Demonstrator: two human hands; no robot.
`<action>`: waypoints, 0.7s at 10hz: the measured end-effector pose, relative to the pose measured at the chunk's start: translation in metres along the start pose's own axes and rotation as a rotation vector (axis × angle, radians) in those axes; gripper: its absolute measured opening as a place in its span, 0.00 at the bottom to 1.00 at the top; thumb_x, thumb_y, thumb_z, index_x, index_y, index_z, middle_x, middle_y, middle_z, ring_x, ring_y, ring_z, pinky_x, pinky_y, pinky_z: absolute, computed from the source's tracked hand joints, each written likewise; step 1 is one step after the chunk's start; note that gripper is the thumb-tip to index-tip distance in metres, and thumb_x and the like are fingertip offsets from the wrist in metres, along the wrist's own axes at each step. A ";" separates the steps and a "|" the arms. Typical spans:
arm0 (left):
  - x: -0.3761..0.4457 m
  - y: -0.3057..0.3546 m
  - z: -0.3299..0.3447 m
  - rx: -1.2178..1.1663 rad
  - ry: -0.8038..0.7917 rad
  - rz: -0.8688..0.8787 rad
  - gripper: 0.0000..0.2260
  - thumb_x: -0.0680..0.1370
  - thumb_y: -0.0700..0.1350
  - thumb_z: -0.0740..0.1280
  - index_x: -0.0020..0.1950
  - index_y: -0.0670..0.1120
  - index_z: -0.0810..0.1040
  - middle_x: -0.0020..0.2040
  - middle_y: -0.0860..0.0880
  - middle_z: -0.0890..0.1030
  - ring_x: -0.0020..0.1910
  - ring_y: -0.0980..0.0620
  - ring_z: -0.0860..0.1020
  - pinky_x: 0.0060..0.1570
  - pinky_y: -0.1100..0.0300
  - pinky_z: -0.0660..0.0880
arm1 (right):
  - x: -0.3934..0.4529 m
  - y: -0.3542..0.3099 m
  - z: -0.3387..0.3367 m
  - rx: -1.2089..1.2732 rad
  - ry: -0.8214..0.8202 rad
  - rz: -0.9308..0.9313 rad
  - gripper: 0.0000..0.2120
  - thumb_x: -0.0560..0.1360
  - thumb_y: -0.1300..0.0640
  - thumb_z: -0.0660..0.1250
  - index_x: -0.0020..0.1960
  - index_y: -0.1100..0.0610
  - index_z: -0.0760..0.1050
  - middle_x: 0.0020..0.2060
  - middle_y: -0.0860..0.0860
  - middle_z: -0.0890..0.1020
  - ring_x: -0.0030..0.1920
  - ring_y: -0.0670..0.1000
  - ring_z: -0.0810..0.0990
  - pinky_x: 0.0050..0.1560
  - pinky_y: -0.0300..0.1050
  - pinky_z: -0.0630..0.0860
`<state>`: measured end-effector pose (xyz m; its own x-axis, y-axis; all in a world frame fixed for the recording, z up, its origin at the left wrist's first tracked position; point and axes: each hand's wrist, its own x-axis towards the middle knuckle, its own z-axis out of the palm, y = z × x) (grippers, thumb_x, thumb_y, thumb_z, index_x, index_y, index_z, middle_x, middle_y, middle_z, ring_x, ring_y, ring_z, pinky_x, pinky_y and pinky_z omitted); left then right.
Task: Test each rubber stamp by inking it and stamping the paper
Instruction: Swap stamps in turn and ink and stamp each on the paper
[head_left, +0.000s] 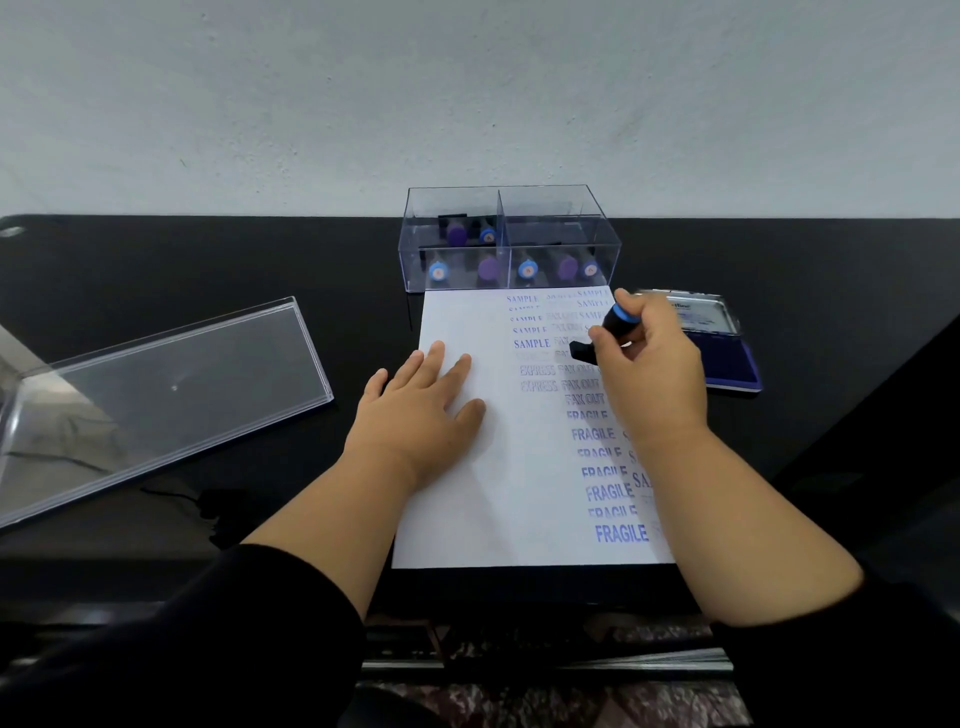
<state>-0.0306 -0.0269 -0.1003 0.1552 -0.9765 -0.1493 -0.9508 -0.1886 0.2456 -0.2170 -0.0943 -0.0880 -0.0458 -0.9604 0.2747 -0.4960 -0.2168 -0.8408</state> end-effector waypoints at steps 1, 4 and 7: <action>0.000 -0.001 0.000 0.002 -0.003 0.000 0.24 0.82 0.58 0.47 0.77 0.59 0.46 0.78 0.56 0.41 0.76 0.57 0.41 0.73 0.55 0.37 | 0.000 0.000 0.001 -0.012 -0.001 -0.010 0.13 0.76 0.55 0.65 0.61 0.49 0.71 0.40 0.44 0.75 0.42 0.47 0.75 0.37 0.38 0.69; 0.000 -0.001 0.001 0.001 -0.002 -0.001 0.24 0.82 0.59 0.47 0.77 0.59 0.46 0.78 0.56 0.41 0.76 0.58 0.41 0.74 0.55 0.37 | -0.001 0.000 -0.001 -0.030 -0.002 -0.006 0.14 0.76 0.54 0.65 0.61 0.48 0.71 0.40 0.44 0.75 0.43 0.47 0.75 0.35 0.35 0.68; 0.000 -0.001 0.000 0.002 -0.002 0.000 0.24 0.82 0.59 0.47 0.77 0.59 0.46 0.78 0.56 0.41 0.76 0.58 0.41 0.74 0.54 0.38 | -0.001 -0.001 0.000 -0.044 -0.011 -0.016 0.14 0.76 0.54 0.65 0.62 0.48 0.71 0.40 0.44 0.75 0.44 0.47 0.75 0.36 0.39 0.68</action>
<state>-0.0297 -0.0271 -0.1008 0.1547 -0.9763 -0.1513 -0.9513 -0.1886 0.2438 -0.2166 -0.0935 -0.0875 -0.0280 -0.9590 0.2821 -0.5339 -0.2242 -0.8153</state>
